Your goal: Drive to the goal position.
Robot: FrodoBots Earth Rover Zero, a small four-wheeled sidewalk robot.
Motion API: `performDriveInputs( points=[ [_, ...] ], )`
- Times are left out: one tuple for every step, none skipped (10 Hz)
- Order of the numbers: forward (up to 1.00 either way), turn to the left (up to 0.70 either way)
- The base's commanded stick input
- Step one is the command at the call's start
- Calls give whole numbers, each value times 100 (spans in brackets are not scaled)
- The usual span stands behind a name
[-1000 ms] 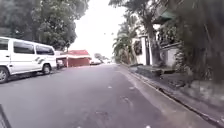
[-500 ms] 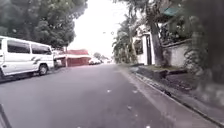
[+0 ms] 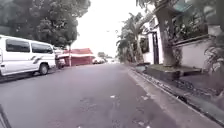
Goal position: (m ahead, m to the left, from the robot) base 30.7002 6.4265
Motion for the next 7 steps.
performDriveInputs(
  points=[
    [85,1],
    [85,0],
    [85,0],
    [85,0],
    [100,0],
    [100,0],
    [100,0]
  ],
)
